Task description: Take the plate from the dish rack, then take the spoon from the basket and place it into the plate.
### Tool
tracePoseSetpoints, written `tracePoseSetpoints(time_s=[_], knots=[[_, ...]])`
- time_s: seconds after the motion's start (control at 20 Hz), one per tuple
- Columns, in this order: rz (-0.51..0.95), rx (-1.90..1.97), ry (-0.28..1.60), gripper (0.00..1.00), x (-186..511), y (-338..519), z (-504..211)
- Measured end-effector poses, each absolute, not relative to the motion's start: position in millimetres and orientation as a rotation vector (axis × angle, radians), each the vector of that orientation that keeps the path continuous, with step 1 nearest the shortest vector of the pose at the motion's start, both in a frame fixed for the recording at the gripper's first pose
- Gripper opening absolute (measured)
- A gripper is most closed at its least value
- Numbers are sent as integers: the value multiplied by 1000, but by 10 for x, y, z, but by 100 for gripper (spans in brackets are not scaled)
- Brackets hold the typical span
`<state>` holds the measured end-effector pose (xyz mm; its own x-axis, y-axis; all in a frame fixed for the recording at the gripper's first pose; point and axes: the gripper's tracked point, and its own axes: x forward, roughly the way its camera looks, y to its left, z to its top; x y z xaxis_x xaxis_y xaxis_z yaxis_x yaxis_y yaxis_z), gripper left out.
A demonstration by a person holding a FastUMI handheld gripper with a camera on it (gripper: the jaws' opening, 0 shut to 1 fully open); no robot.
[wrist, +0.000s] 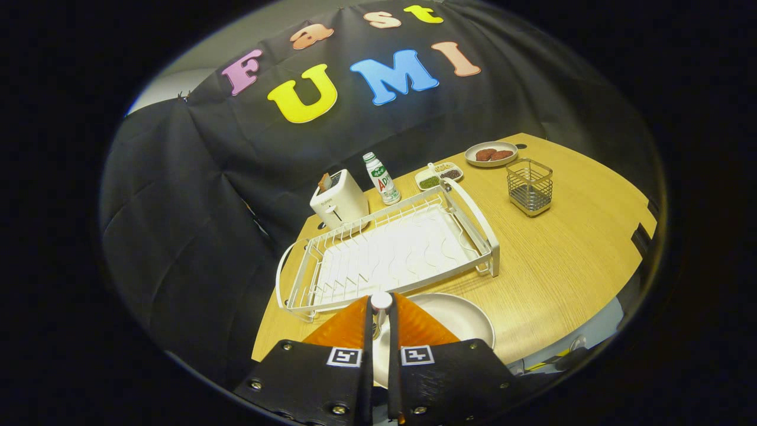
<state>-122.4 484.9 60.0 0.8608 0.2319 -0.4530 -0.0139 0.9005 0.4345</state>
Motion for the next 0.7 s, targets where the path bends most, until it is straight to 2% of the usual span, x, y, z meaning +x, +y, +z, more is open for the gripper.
tracePoseSetpoints(time_s=[0.7], knots=[[134, 447, 549, 16, -1189, 4842, 500]])
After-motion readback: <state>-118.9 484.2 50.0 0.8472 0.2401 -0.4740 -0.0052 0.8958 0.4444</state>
